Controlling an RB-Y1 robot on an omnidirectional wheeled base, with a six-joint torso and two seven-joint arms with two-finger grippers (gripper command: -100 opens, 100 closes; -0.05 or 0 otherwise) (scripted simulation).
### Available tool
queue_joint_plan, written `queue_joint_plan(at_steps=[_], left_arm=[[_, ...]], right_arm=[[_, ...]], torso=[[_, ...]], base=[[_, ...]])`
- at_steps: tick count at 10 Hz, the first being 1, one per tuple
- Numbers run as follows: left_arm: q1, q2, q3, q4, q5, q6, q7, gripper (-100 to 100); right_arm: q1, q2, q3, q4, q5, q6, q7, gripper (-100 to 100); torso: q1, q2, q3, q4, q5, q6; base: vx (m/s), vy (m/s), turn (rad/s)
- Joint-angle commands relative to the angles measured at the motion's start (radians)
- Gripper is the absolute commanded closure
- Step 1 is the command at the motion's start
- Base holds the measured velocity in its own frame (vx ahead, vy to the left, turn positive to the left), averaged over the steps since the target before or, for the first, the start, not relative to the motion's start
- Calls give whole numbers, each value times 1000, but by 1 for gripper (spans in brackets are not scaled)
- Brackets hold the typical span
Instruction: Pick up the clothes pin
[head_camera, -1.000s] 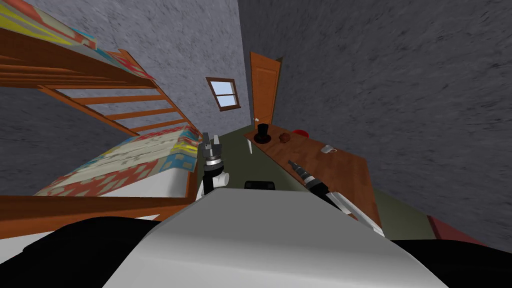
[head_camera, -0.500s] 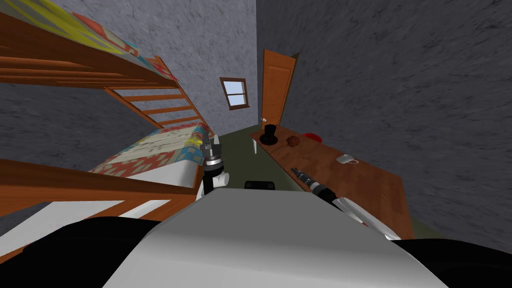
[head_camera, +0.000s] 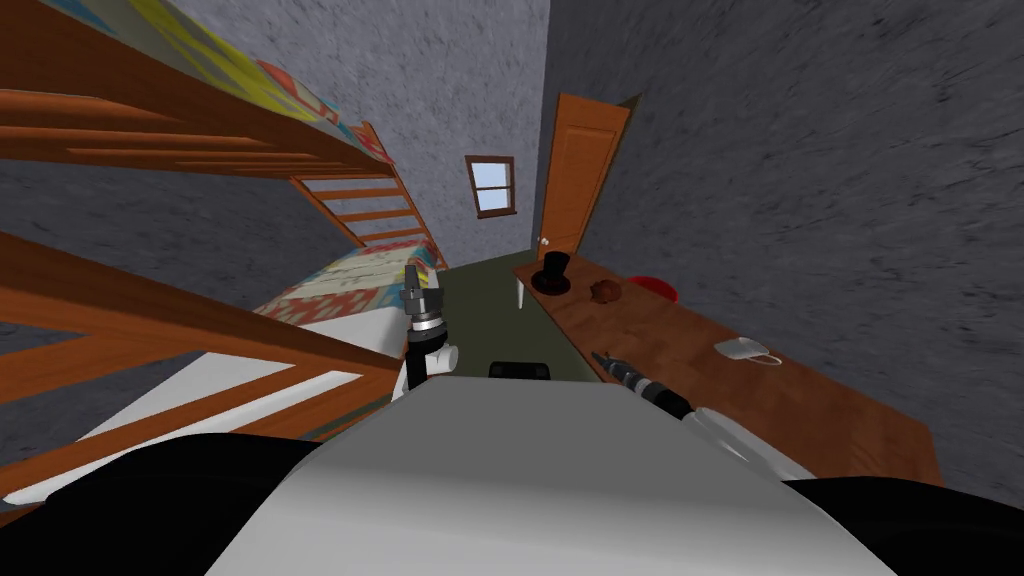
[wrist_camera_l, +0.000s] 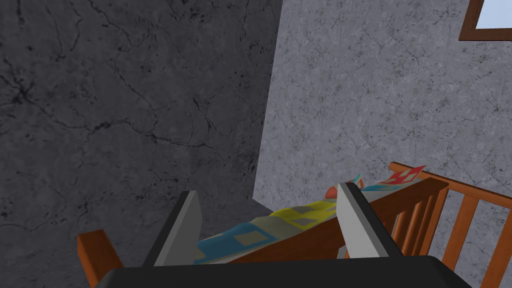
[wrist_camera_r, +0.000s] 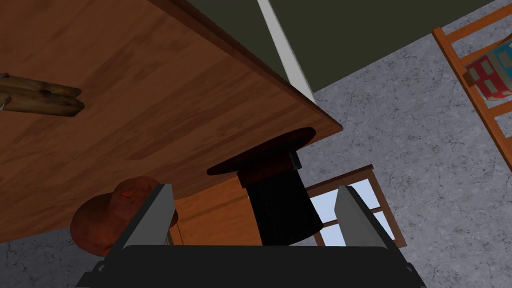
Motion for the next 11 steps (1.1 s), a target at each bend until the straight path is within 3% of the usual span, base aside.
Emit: queue_joint_plan(at_steps=[1,2,3,6,8,10,11], left_arm=[[0,0,0,0,0,0,0,0],[0,0,0,0,0,0,0,0],[0,0,0,0,0,0,0,0],[0,0,0,0,0,0,0,0],[0,0,0,0,0,0,0,0],[0,0,0,0,0,0,0,0],[0,0,0,0,0,0,0,0]], right_arm=[[4,-33,13,24,32,12,-15,-100],[18,-63,24,60,68,11,-26,-100],[18,-63,24,60,69,11,-26,-100],[57,-138,62,165,167,0,-60,-100],[57,-138,62,165,173,0,-60,-100],[81,-174,91,232,236,-15,-82,-100],[81,-174,91,232,236,-15,-82,-100]], torso=[[0,0,0,0,0,0],[0,1,0,0,0,1],[1,1,0,0,0,0],[0,1,1,0,0,0],[1,1,0,0,0,1],[3,4,2,1,1,1],[2,2,1,0,1,1]], base=[[71,-23,143],[65,-11,220],[43,-14,151],[69,-22,325],[40,-8,69],[37,6,295],[56,-18,100]])
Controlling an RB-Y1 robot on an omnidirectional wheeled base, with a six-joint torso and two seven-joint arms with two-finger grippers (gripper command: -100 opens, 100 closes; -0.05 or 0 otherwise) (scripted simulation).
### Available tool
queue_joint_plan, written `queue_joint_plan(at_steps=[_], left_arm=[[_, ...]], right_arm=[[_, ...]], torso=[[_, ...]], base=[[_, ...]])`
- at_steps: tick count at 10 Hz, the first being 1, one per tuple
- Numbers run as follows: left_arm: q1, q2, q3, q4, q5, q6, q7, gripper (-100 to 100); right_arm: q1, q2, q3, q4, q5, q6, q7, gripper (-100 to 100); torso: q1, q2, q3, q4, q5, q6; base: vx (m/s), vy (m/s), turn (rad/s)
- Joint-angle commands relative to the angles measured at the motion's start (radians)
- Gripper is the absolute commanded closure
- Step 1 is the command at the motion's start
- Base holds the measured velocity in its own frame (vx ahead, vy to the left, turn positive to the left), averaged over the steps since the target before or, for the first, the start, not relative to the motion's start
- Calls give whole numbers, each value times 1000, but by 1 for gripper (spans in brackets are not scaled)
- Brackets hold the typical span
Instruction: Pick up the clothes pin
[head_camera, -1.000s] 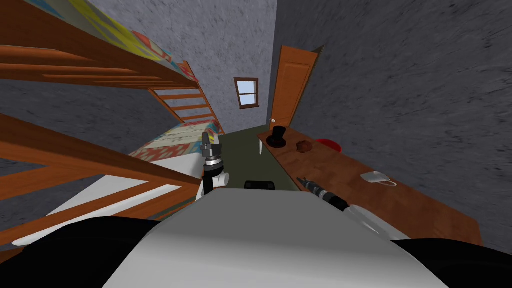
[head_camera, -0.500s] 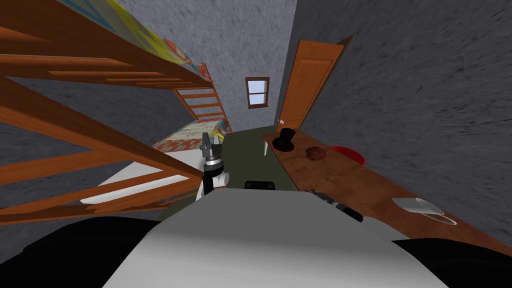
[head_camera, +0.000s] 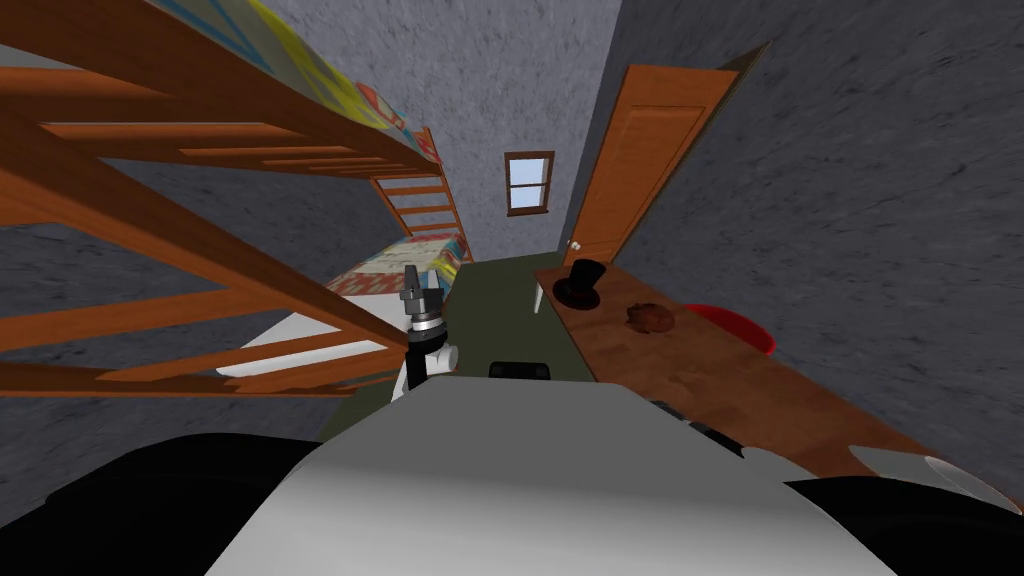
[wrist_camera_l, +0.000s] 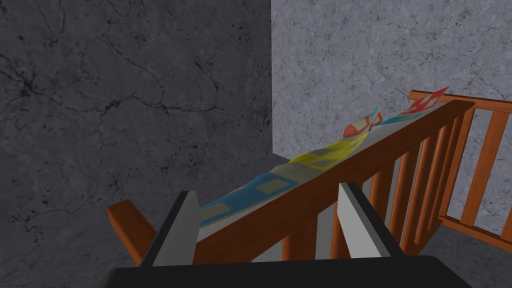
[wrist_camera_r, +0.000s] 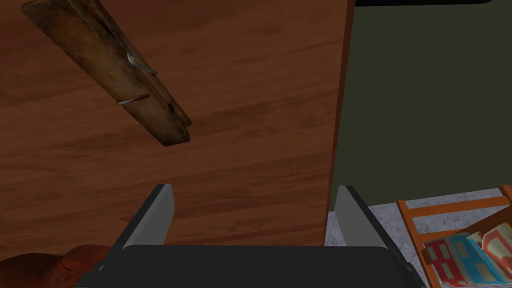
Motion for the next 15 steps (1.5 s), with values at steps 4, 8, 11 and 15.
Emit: queue_joint_plan(at_steps=[4,8,11,15], left_arm=[[0,0,0,0,0,0,0,0],[0,0,0,0,0,0,0,0],[0,0,0,0,0,0,0,0],[0,0,0,0,0,0,0,0]], right_arm=[[37,-32,61,140,113,-52,-32,-100],[59,-41,103,212,171,-86,-56,-100],[69,-40,125,249,200,-106,-68,-100],[68,-34,150,276,224,-117,-83,0]], torso=[[0,-2,-1,0,0,0],[2,1,0,0,0,0],[1,0,0,0,0,0],[2,2,1,1,0,0]], base=[[70,-16,238],[45,-1,153],[46,-9,94],[20,-2,64]])
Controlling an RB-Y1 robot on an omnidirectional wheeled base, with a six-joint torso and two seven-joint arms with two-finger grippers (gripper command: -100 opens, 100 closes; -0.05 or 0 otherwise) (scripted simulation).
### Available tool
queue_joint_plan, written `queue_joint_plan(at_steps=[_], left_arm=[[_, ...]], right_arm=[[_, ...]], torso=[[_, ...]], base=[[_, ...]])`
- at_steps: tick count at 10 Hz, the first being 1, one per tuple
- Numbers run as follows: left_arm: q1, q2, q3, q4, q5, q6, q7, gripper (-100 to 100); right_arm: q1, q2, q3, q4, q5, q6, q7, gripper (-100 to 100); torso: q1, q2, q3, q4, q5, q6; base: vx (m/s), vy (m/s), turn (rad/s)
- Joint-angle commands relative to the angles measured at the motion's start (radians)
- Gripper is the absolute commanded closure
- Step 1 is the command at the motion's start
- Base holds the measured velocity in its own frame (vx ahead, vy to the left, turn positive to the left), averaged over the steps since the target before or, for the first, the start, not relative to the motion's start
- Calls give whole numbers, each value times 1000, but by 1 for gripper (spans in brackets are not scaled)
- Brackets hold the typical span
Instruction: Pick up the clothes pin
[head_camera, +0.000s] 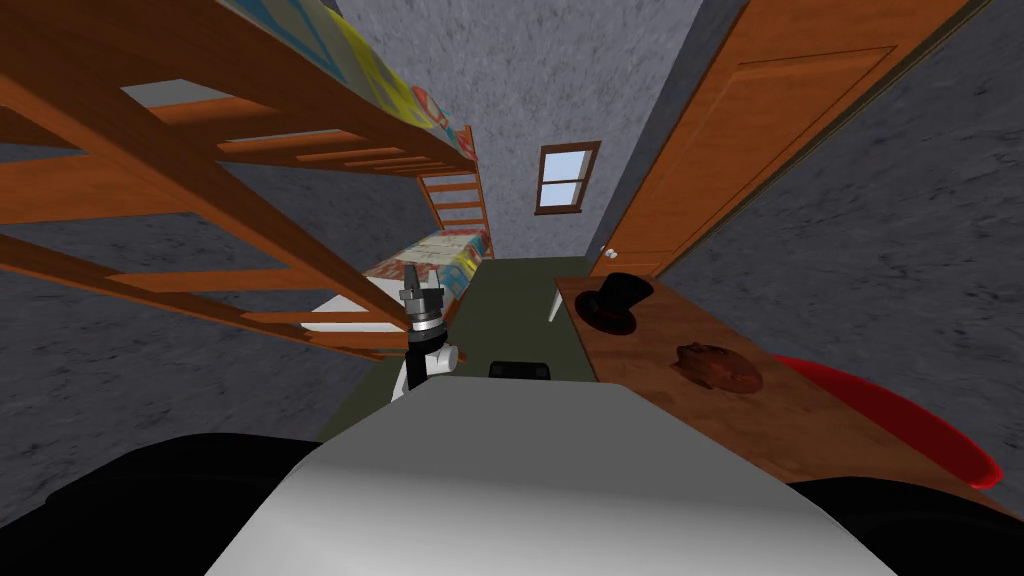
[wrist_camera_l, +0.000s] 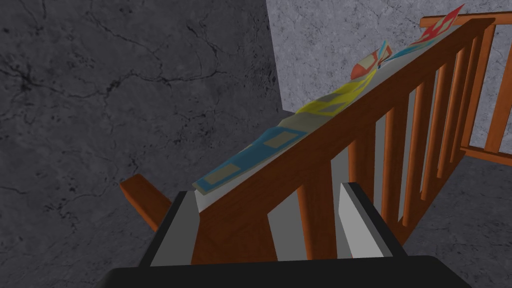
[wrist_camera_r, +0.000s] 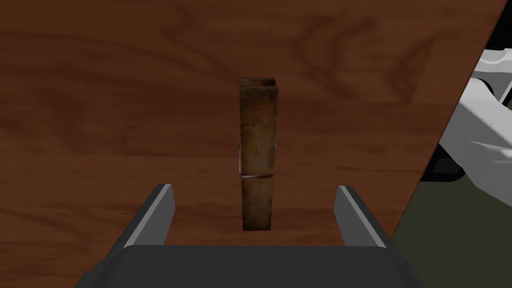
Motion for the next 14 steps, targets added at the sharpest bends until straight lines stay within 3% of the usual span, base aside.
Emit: queue_joint_plan(at_steps=[1,2,3,5,6,8,9,10,11,12,14], left_arm=[[0,0,0,0,0,0,0,0],[0,0,0,0,0,0,0,0],[0,0,0,0,0,0,0,0],[0,0,0,0,0,0,0,0],[0,0,0,0,0,0,0,0],[0,0,0,0,0,0,0,0],[0,0,0,0,0,0,0,0],[0,0,0,0,0,0,0,0],[0,0,0,0,0,0,0,0],[0,0,0,0,0,0,0,0],[0,0,0,0,0,0,0,0]], right_arm=[[-50,17,-10,50,33,-47,-25,-100],[-78,17,-10,74,33,-47,-25,-100],[-106,34,-21,108,67,-94,-51,-100],[-163,34,-21,172,67,-94,-51,-100],[-192,52,-31,198,100,-141,-76,-100],[-244,52,-31,257,100,-141,-76,-100],[-244,52,-31,257,100,-141,-76,-100],[-288,69,-41,299,133,-188,-102,-100],[-318,69,-41,328,133,-188,-102,-100],[-355,86,-51,367,167,-230,-127,-100],[-406,86,-51,410,167,-235,-127,-100]], torso=[[0,0,0,0,0,0],[0,7,4,1,0,-1],[1,10,6,2,0,0],[0,11,6,3,0,0],[0,8,5,2,0,1],[1,10,6,2,0,0],[0,7,4,2,0,1],[-1,3,2,1,0,1],[0,6,4,1,0,-1],[-1,9,5,2,0,1],[-1,14,8,3,-3,2]], base=[[-145,5,225],[-171,25,121],[-174,38,190],[-121,10,46],[-144,28,235],[-112,26,44],[-8,7,-28],[-110,33,244],[-142,25,117],[-223,69,166],[-124,36,53]])
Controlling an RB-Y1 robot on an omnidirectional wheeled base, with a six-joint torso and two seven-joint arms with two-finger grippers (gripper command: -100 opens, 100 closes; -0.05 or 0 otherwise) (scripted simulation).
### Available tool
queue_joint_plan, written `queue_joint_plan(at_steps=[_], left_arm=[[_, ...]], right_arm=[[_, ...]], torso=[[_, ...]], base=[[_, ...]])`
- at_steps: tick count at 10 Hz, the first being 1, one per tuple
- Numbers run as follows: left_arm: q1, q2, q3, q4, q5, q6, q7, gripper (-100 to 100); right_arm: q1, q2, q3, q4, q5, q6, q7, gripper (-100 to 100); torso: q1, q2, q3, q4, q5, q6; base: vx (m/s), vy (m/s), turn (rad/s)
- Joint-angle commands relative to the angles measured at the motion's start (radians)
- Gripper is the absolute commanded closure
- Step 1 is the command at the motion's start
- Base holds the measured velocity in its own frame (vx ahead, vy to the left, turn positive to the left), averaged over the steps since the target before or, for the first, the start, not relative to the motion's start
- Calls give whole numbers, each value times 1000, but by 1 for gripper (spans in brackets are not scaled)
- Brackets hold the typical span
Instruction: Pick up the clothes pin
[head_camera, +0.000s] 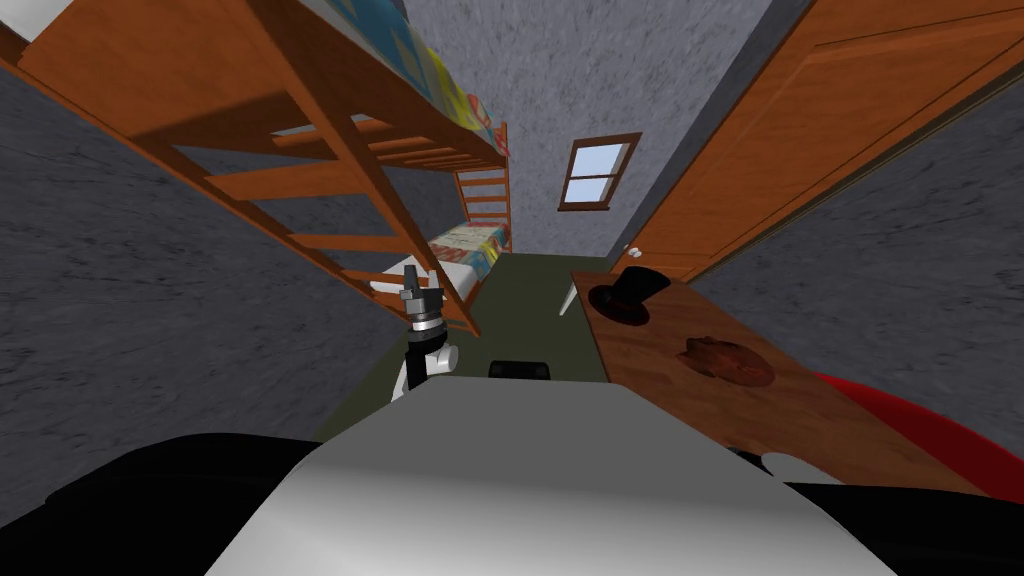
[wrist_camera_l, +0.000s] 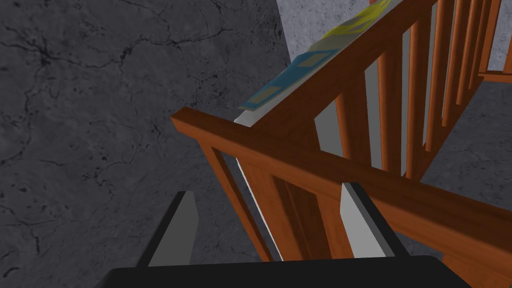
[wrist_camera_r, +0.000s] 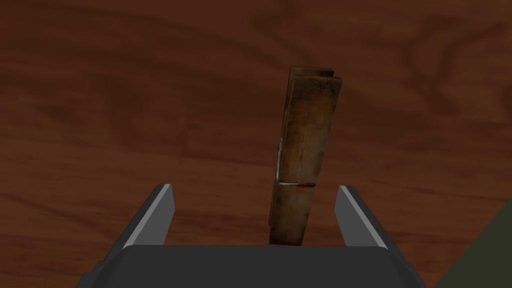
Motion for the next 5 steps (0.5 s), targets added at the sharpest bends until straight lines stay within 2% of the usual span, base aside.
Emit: queue_joint_plan(at_steps=[1,2,3,4,5], left_arm=[[0,0,0,0,0,0,0,0],[0,0,0,0,0,0,0,0],[0,0,0,0,0,0,0,0],[0,0,0,0,0,0,0,0],[0,0,0,0,0,0,0,0]], right_arm=[[-18,4,-2,39,0,-6,9,-100],[-66,21,-12,80,33,-53,-17,-100],[-99,21,-12,123,33,-53,-17,-100],[-128,38,-22,149,66,-97,-42,-100],[-160,38,-22,184,66,-100,-42,-100]], torso=[[0,0,0,0,0,0],[-2,-5,-3,-1,0,0],[-1,-1,-1,-1,-1,-1],[-1,2,1,0,-1,-1],[2,5,3,1,-4,-2]], base=[[11,-17,-20],[-108,3,220],[-152,40,131],[-201,86,206],[-159,58,96]])
